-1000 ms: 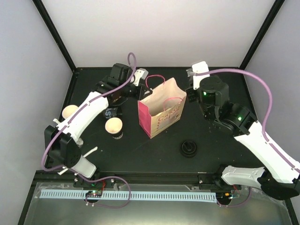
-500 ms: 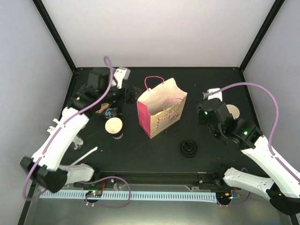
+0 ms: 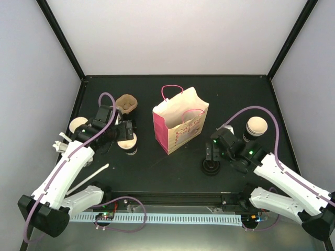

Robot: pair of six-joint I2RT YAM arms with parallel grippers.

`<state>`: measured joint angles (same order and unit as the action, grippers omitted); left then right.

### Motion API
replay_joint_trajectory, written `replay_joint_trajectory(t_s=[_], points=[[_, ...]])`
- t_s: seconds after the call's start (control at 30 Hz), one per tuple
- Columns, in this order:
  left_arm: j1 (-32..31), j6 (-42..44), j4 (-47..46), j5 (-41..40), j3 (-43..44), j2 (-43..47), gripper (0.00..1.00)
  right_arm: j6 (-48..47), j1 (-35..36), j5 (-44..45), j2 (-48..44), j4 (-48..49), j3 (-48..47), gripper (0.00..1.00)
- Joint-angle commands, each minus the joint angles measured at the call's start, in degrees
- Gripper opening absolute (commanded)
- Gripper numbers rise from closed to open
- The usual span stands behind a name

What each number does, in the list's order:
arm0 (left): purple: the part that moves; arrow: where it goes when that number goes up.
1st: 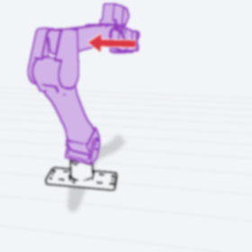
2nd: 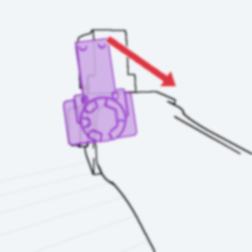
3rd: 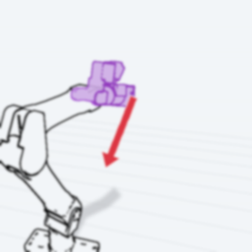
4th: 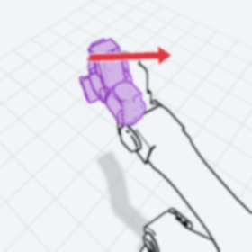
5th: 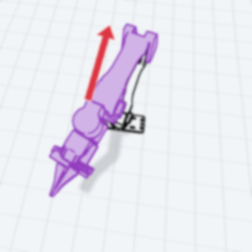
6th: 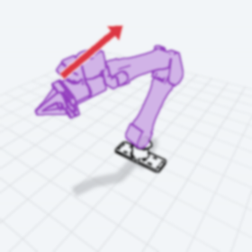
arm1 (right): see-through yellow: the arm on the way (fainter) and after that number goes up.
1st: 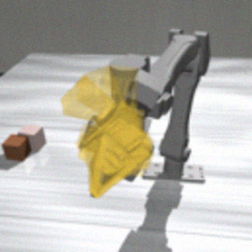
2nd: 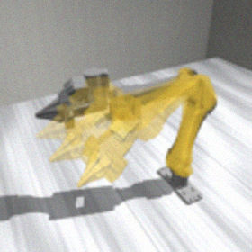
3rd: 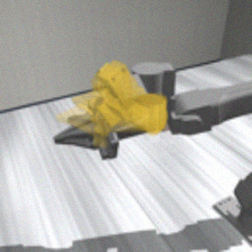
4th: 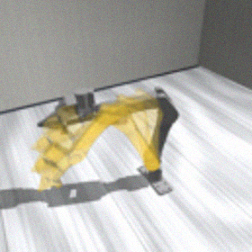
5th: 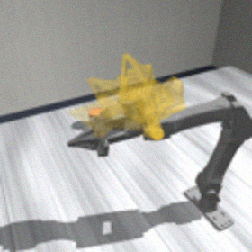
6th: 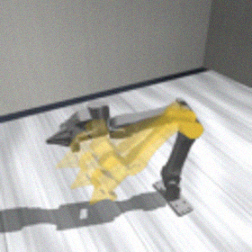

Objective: Pack the takeout coffee

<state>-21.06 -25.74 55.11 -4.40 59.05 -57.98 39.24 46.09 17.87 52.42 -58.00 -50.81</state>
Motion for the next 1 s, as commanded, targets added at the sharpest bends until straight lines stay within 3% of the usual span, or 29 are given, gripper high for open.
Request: replay_joint_trajectory(t_s=[0.0, 0.3, 0.87, 0.97], points=[[1.7, -6.8, 2.7, -4.8, -2.0, 2.3, 0.97, 3.8, -0.3, -4.7, -0.5, 2.5, 3.8, 1.00], [4.6, -12.7, -2.4, -2.1, -10.7, 3.5, 0.72, 3.6, -0.3, -3.4, 1.6, 3.6, 4.5, 1.00], [6.4, -14.7, -8.0, 2.7, -13.9, -2.9, 0.45, 2.6, 1.9, -3.7, 4.3, 3.0, 3.5, 0.98], [6.4, -14.4, -9.1, 3.8, -14.0, -4.1, 0.28, 1.1, 2.1, -4.7, 3.3, 3.4, 3.3, 0.98]])
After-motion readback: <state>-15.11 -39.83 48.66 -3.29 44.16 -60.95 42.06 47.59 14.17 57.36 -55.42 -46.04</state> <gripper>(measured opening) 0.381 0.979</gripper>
